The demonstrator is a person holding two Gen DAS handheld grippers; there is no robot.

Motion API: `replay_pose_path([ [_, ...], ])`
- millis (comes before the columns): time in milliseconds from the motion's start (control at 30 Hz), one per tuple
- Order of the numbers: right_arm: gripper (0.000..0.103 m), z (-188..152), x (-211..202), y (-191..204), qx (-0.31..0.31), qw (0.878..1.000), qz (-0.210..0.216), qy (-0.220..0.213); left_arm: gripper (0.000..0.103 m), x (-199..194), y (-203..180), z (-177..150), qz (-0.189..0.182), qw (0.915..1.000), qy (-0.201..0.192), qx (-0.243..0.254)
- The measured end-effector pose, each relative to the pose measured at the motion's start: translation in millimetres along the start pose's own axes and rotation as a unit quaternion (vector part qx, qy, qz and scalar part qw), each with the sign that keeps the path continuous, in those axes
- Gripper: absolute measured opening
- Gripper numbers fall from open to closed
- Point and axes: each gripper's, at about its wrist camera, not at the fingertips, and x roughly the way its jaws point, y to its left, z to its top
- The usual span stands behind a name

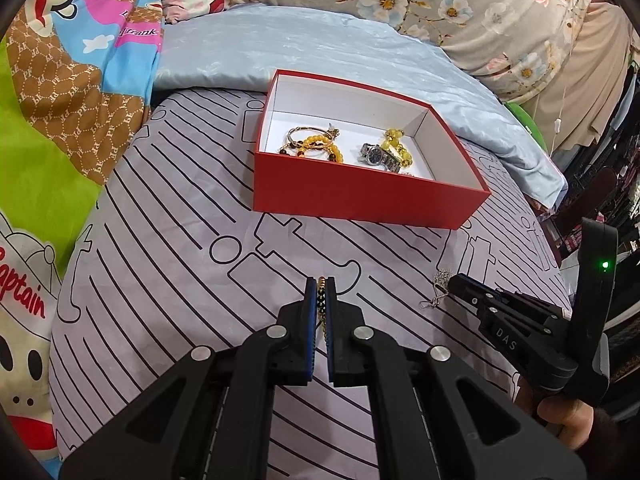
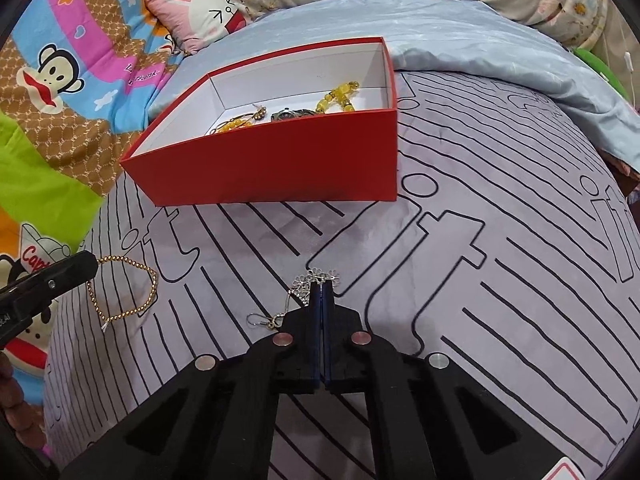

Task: Organize jewelry

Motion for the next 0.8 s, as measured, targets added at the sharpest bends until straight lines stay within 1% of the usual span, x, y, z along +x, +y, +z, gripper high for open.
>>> replay_pose_path([
  [33, 0.000, -1.1, -1.2, 0.1, 0.002, 1.000, 0.003, 0.001, 0.003, -0.4, -0.2, 0.0, 0.000, 1.0000, 0.000, 0.000],
  [167, 0.008, -6.2, -9.7, 0.0, 0.017, 1.000, 0.021, 0.000, 0.003, -1.2, 0.3, -0.3, 0.000, 1.0000, 0.000, -0.002],
  [333, 0.009, -14.1, -13.1, 13.3, 0.002, 0.999, 0.033, 0.007, 0.003, -0.7, -0.5, -1.6, -0.002, 1.0000, 0.002, -0.002],
  [400, 0.010, -16.1, -12.1, 18.3, -0.007, 0.999, 0.031, 0.009, 0.003, 0.0, -1.6, -1.6, -0.003, 1.0000, 0.003, 0.000],
  [467, 0.010, -17.9, -9.9, 19.7, -0.011, 1.000, 0.026, 0.013, 0.003, 0.1, -2.2, -1.4, -0.004, 1.0000, 0.002, 0.001],
  [567, 0.010, -19.4, -9.3, 17.1, -0.005, 0.999, 0.031, 0.019, 0.003, 0.1, -2.4, -1.3, -0.004, 1.0000, 0.002, 0.001],
  [633, 0.007, -19.8, -9.8, 16.7, -0.005, 0.999, 0.030, 0.018, 0.003, -0.1, -2.3, -1.0, -0.004, 1.0000, 0.002, 0.000],
  [667, 0.001, -19.8, -9.8, 16.4, -0.005, 0.999, 0.030, 0.018, 0.003, -0.1, -2.8, -0.9, -0.004, 1.0000, 0.002, -0.001],
  [800, 0.000, -18.2, -13.9, 14.8, -0.004, 0.999, 0.030, 0.012, 0.003, -1.2, -2.8, -0.2, -0.005, 1.0000, 0.000, 0.001],
])
